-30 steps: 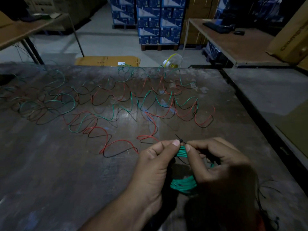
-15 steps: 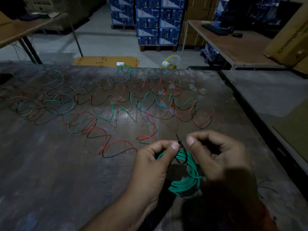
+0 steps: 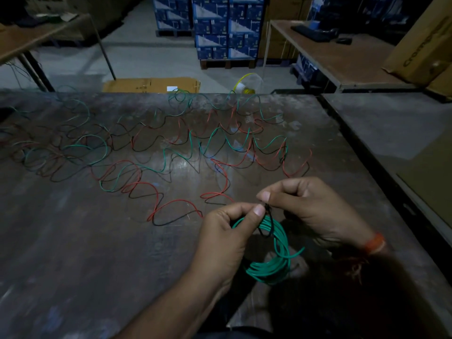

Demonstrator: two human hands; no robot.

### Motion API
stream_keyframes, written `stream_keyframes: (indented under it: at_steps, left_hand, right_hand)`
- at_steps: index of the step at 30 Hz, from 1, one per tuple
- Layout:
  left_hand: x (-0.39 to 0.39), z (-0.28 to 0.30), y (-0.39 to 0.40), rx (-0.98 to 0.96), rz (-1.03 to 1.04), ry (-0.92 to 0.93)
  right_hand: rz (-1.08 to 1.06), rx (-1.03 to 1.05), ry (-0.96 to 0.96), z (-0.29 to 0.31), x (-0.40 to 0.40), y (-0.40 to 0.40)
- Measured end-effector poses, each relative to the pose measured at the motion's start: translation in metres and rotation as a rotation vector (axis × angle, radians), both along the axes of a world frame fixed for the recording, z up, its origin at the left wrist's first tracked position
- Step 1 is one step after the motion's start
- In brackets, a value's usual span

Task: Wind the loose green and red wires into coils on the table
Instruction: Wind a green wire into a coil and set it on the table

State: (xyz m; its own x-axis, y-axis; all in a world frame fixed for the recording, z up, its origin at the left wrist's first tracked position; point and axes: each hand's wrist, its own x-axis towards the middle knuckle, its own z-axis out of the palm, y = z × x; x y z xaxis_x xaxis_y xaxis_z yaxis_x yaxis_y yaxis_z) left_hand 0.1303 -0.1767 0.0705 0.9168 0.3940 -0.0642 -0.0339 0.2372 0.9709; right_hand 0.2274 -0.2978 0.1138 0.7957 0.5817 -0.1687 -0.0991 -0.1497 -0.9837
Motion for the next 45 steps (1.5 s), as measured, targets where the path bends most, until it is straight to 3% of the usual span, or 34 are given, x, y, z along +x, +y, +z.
stream_keyframes:
  at_steps: [3,9,16,24,31,41,45]
  left_hand:
    - [0.001,-0.003,0.0,0.004,0.001,0.0]
    - [0.01,-0.023,0.01,0.194,0.008,0.003]
    - [0.013,-0.033,0.017,0.253,-0.03,0.032]
    - [0.016,-0.04,0.024,0.466,-0.094,0.009]
    - [0.013,-0.045,0.02,0.231,-0.067,0.084]
    - [0.014,-0.048,0.024,0.465,-0.164,-0.006]
    - [0.019,-0.053,0.026,0.397,-0.131,0.04]
  right_hand:
    - [-0.017,-0.002,-0.042,0.001,0.001,0.0]
    - [-0.167,-0.208,-0.422,-0.017,-0.002,0.004]
    - [-0.181,-0.332,-0.686,-0.03,-0.003,0.007]
    - [-0.243,-0.291,-0.77,-0.046,-0.011,0.014]
    - [-0.407,-0.259,-0.862,-0.051,-0.006,0.015]
    - [-0.333,-0.287,-0.801,-0.065,0.003,0.016]
    - [-0.282,-0.235,-0.768,-0.064,0.002,0.018]
